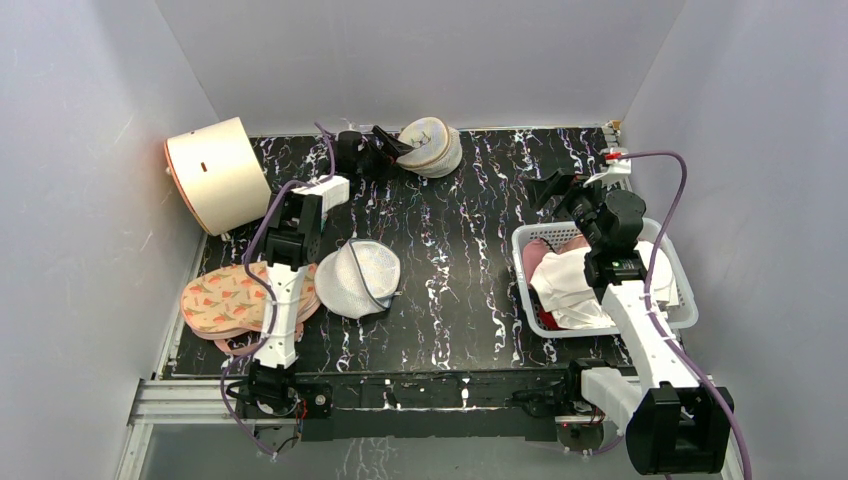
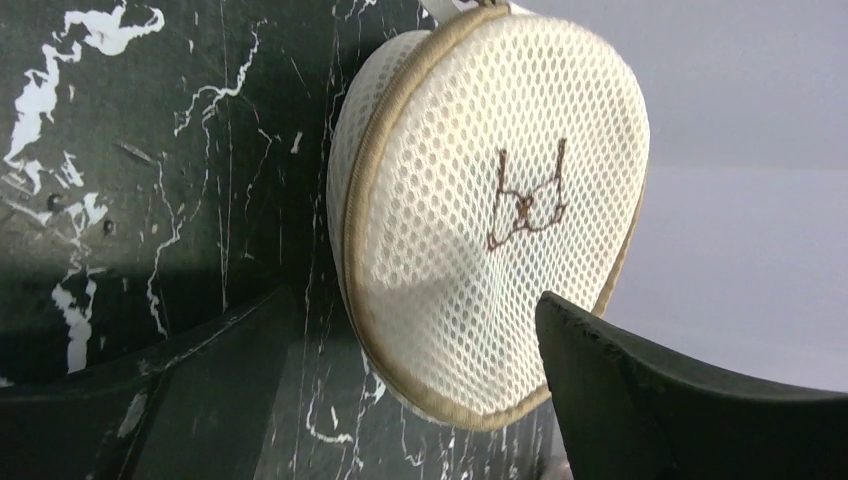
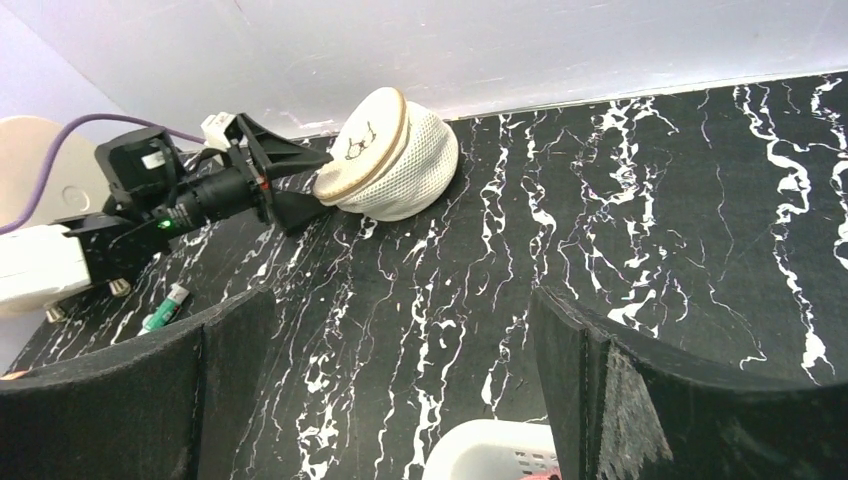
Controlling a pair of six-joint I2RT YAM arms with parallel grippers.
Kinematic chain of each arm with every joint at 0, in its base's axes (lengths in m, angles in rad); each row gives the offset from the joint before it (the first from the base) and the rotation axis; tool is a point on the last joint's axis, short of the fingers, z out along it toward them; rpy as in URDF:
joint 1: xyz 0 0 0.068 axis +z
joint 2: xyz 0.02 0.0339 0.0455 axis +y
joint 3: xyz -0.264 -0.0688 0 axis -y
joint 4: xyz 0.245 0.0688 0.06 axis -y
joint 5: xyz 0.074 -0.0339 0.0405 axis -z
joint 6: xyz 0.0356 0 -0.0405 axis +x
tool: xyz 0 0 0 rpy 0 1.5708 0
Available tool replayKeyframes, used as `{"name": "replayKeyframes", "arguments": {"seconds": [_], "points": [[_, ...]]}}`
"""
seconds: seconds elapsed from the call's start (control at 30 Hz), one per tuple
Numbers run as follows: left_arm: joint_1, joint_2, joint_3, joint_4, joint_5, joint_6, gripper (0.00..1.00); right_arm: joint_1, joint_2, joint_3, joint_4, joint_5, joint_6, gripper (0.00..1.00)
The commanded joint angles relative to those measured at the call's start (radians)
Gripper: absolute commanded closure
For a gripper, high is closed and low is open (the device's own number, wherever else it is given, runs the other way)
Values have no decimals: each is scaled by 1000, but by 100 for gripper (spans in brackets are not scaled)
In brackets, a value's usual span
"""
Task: Unzip the laundry bag and remove the bra
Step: Move the laundry bag to the center of the board.
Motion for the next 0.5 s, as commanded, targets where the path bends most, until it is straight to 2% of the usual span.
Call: {"name": "replayKeyframes", "arguments": {"seconds": [0.0,0.13,0.23,0.3,0.47], "points": [[-8,60,40,100,0,-182,13,-7,4,20,97,-38,22,2],[-11,95,79,77,-2,-185,31,-7,26,18,110,-58,44,2],[-4,112,89,139,48,-170,48,-7,44,39,67,-84,47,2],[-2,117,111,112,81,-145,60,-7,47,51,38,-106,50,2],[2,81,80,123,141,-118,79,36,43,62,-25,-158,68,2]]}}
